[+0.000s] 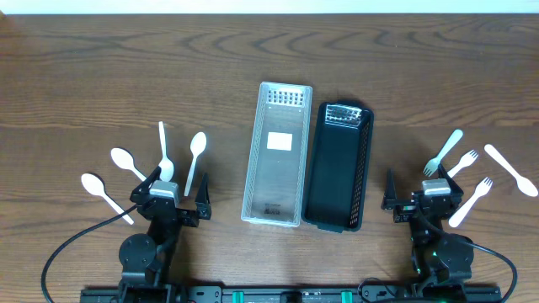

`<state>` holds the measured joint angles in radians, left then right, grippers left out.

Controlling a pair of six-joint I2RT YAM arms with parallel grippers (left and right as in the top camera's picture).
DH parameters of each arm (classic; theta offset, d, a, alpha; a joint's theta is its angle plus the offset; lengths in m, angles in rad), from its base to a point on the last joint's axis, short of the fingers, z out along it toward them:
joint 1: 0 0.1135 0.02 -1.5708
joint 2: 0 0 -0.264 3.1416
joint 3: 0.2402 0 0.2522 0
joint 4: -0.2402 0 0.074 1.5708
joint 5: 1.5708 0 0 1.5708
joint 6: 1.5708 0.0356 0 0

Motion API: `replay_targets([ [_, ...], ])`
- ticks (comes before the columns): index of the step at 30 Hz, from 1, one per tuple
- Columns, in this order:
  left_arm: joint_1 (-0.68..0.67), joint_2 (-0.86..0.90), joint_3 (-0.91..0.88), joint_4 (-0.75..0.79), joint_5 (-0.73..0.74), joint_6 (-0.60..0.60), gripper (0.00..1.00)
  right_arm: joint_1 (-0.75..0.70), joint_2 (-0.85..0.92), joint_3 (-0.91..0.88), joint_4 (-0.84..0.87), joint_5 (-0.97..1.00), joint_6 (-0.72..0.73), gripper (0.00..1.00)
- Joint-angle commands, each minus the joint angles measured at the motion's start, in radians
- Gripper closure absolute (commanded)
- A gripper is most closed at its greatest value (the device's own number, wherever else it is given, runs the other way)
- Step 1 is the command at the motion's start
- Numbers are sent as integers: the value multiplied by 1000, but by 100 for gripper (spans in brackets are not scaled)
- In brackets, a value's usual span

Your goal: Pack container

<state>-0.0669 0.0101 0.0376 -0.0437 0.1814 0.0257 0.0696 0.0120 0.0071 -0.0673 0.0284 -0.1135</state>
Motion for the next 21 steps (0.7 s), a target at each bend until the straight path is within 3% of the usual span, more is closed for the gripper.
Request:
replay_targets([
  [1,5,-6,-34,-7,17,-2,2,5,-5,-2,-5,-7,12,1],
  [11,5,-6,-34,-7,11,-1,2,5,-5,-2,7,-18,15,1],
  [17,6,-6,-31,5,-2,-3,2,5,11,8,-16,-37,177,1],
  [21,6,26,69,-101,-29,-56,2,-2,67,104,-82,-29,177,1],
])
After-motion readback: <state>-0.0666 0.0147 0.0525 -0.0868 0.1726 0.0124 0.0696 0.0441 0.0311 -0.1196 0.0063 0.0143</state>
